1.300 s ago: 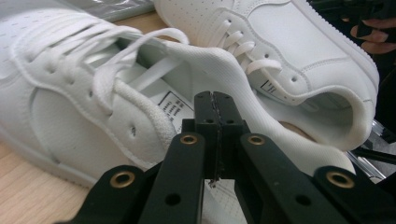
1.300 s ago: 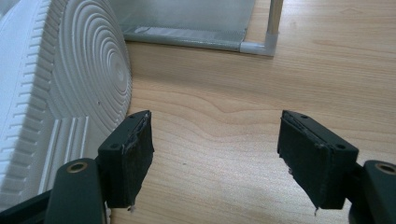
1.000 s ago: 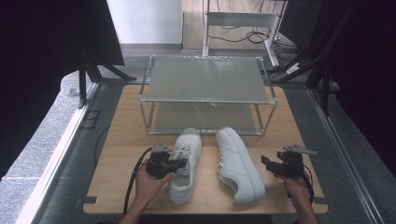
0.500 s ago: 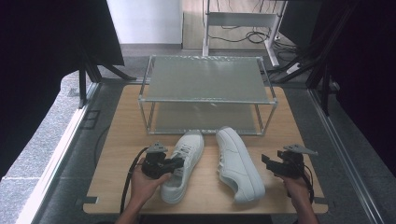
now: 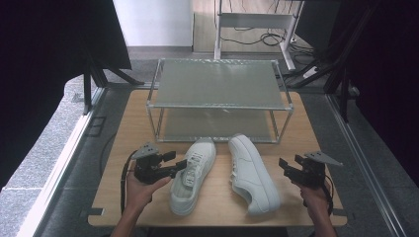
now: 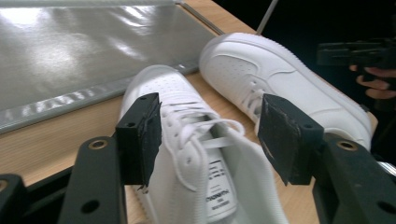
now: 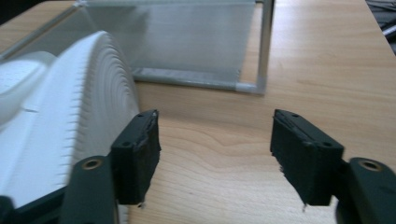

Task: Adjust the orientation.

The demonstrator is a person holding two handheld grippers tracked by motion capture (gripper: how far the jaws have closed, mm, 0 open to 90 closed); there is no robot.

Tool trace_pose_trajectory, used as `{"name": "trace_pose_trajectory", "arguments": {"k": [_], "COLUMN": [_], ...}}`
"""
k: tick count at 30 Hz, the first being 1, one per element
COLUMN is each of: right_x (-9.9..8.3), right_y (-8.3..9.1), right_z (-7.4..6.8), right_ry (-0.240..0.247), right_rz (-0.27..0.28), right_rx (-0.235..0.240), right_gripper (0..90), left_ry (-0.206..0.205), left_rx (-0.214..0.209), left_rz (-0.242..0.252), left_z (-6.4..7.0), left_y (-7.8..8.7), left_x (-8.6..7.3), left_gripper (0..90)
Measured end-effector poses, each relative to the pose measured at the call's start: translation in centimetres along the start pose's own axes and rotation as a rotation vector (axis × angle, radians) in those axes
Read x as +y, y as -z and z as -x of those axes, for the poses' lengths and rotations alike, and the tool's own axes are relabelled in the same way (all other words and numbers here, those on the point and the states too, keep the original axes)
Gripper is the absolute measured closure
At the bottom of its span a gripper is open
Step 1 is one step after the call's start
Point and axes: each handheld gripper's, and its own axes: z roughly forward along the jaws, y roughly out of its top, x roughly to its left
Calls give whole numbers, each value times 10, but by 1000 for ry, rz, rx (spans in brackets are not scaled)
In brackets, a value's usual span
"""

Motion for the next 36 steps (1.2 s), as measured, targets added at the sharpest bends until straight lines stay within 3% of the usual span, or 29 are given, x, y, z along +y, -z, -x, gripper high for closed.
{"name": "trace_pose_trajectory", "arguments": {"k": [3,9,12,15,16,17,18,20,22,24,29,33,36], "right_x": [3,9,12,13,13,13,12,12,11,10,5,-3,-6], "right_y": [4,11,13,13,12,12,11,11,10,9,7,1,-2], "right_z": [-6,-20,-30,-39,-46,-46,-54,-57,-70,-73,-98,-117,-122], "right_ry": [14,46,80,98,127,127,157,164,211,220,286,356,375], "right_rz": [21,31,16,5,-9,-9,-23,-27,-43,-49,-55,-105,-125], "right_rx": [1,67,123,170,211,211,241,253,292,302,331,358,371], "right_gripper": [408,516,593,666,722,722,760,773,807,812,851,878,896], "left_ry": [5,45,78,81,84,86,93,94,106,119,125,129,132], "left_rx": [17,31,27,31,31,30,33,33,28,21,18,5,1], "left_rz": [-1,-6,5,7,8,8,7,7,4,8,1,-24,-34], "left_z": [-4,-10,-12,-13,-14,-15,-16,-16,-16,-15,-16,-17,-16], "left_y": [1,0,0,1,1,2,2,1,1,1,-1,-3,-5], "left_x": [-1,-4,-5,-5,-5,-5,-6,-6,-6,-6,-7,-8,-8], "left_gripper": [386,381,377,377,377,377,377,377,373,373,373,372,363]}}
